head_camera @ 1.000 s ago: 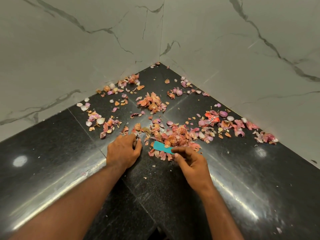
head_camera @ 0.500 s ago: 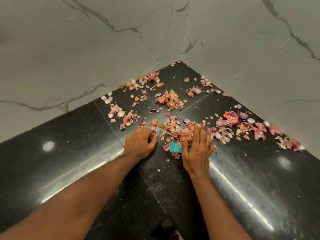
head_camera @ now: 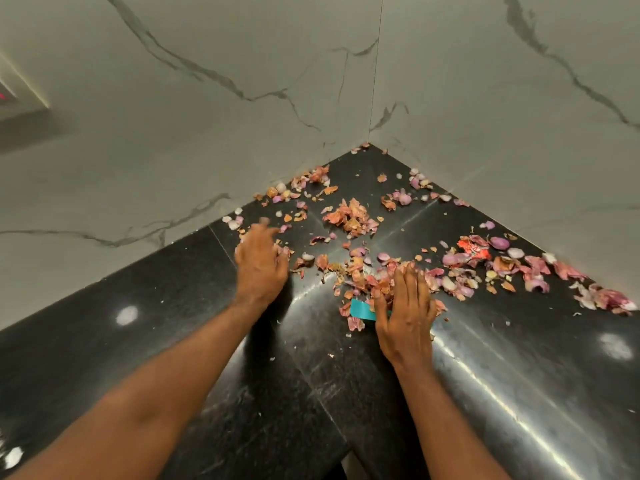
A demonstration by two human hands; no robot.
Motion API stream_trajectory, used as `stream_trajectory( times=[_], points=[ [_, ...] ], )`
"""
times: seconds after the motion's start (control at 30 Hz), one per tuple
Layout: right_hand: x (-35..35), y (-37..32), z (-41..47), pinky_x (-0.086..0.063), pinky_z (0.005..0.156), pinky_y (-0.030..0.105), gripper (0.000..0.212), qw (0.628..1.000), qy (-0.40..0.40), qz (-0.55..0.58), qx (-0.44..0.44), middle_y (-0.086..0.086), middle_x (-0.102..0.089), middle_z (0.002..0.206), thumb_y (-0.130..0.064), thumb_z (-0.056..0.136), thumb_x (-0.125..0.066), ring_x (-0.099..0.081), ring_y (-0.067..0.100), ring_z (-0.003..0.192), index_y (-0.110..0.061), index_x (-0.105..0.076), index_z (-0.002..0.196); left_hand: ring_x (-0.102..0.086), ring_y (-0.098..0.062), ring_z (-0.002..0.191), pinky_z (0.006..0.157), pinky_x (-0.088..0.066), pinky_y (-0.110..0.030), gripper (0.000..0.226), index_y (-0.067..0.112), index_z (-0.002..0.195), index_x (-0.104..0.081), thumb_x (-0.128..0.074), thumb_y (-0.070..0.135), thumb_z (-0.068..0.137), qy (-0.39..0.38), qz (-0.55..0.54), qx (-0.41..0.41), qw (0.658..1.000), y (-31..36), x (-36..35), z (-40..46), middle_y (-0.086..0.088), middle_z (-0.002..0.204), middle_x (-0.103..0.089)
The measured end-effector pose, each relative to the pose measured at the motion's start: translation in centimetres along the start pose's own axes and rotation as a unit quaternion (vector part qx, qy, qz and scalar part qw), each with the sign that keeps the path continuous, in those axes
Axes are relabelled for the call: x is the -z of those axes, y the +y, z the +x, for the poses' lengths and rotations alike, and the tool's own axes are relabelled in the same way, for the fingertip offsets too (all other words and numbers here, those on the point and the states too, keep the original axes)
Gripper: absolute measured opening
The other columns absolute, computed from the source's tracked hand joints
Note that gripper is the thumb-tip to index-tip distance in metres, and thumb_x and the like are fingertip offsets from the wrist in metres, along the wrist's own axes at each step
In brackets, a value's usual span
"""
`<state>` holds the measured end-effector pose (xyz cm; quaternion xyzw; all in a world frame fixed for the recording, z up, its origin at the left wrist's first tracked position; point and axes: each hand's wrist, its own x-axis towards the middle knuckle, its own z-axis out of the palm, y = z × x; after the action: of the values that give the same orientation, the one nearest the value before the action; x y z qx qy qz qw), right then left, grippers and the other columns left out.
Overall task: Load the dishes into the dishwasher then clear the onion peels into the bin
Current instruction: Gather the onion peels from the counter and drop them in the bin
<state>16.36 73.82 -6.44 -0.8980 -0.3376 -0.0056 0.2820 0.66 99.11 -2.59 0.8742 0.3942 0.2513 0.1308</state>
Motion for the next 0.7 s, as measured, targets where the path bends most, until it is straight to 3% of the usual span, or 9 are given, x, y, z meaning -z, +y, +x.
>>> stream_trajectory(
  times=[0.07,0.13,0.2,0.27,0.4,0.47,0.57,0.63,0.7],
  points=[
    [-0.1,0.0,0.2,-0.005,0.127,0.047,0.069,1.0,-0.005,0.001,0.0,0.003,-0.017,0.173,-0.057,0.106,-0.03,-0.007,0.019,0.161,-0.02,-0.026,0.164,-0.001,-0.033,0.16,0.125,-0.001,-0.052,0.076,0.013,0.161,-0.022,-0.043,0.057,0.103,0.002,0.059,0.174,0.983,-2.3,0.0,1.4,-0.014,0.172,-0.005],
    [-0.2,0.0,0.3,-0.004,0.127,0.047,0.068,1.0,-0.011,-0.002,-0.001,0.002,-0.016,0.173,-0.057,0.106,-0.031,-0.006,0.019,0.161,-0.021,-0.025,0.164,0.013,-0.041,0.158,0.126,0.005,-0.055,0.101,0.003,0.164,-0.006,-0.023,0.077,0.097,-0.06,0.091,0.316,0.943,-4.0,-0.5,1.9,-0.026,0.17,0.013],
    [-0.2,0.0,0.3,-0.004,0.127,0.047,0.067,1.0,-0.013,0.002,-0.004,0.002,-0.018,0.173,-0.059,0.106,-0.029,-0.007,0.019,0.16,-0.023,-0.024,0.164,0.015,-0.043,0.157,0.127,0.007,-0.056,0.115,0.003,0.164,0.001,-0.002,0.088,0.087,-0.122,0.108,0.343,0.925,-3.9,-1.0,1.8,-0.03,0.168,0.015],
    [-0.2,0.0,0.4,-0.006,0.128,0.048,0.068,1.0,-0.014,0.009,-0.005,0.001,-0.018,0.173,-0.061,0.107,-0.028,-0.007,0.019,0.16,-0.024,-0.024,0.163,0.011,-0.043,0.158,0.127,0.004,-0.057,0.111,0.009,0.165,0.002,0.004,0.088,0.086,-0.141,0.097,0.262,0.95,-2.0,-1.9,1.4,-0.028,0.169,0.01],
    [-0.3,-0.1,0.6,-0.011,0.129,0.052,0.068,1.0,-0.019,0.021,-0.009,0.0,-0.019,0.172,-0.061,0.106,-0.027,-0.008,0.018,0.16,-0.025,-0.024,0.164,-0.004,-0.029,0.16,0.127,0.006,-0.055,0.087,0.021,0.165,-0.011,-0.007,0.078,0.099,-0.154,0.021,0.061,0.986,3.5,-3.9,0.0,-0.009,0.172,-0.009],
    [-0.3,-0.1,0.4,-0.009,0.129,0.05,0.068,0.999,-0.017,0.027,-0.01,0.0,-0.02,0.172,-0.06,0.107,-0.028,-0.009,0.017,0.16,-0.023,-0.026,0.164,-0.014,-0.024,0.159,0.128,-0.002,-0.058,0.074,0.028,0.164,-0.02,-0.014,0.071,0.104,-0.183,-0.047,-0.017,0.982,6.0,-4.5,-0.8,-0.003,0.171,-0.018],
    [-0.2,0.0,0.3,-0.007,0.128,0.046,0.067,0.999,-0.008,0.037,-0.008,0.001,-0.022,0.172,-0.058,0.107,-0.027,-0.01,0.016,0.16,-0.023,-0.028,0.164,-0.031,-0.017,0.153,0.125,-0.029,-0.051,0.057,0.036,0.158,-0.036,-0.026,0.063,0.108,-0.233,-0.189,-0.073,0.951,8.1,-4.5,-1.5,-0.001,0.168,-0.033],
    [-0.1,0.0,0.2,-0.005,0.127,0.043,0.066,0.999,-0.004,0.042,-0.006,0.001,-0.025,0.171,-0.057,0.107,-0.028,-0.012,0.016,0.16,-0.023,-0.029,0.163,-0.045,-0.015,0.145,0.119,-0.041,-0.049,0.045,0.03,0.147,-0.052,-0.036,0.051,0.11,-0.209,-0.226,-0.119,0.944,8.2,-4.4,-1.3,-0.003,0.155,-0.052],
    [0.0,-0.1,0.1,-0.004,0.127,0.042,0.065,0.999,-0.006,0.043,-0.006,0.0,-0.026,0.171,-0.058,0.107,-0.027,-0.012,0.015,0.159,-0.024,-0.029,0.163,-0.045,-0.016,0.146,0.124,-0.029,-0.056,0.034,0.025,0.135,-0.062,-0.043,0.038,0.11,-0.128,-0.193,-0.162,0.959,7.6,-4.6,-0.4,-0.002,0.146,-0.06]
  ],
)
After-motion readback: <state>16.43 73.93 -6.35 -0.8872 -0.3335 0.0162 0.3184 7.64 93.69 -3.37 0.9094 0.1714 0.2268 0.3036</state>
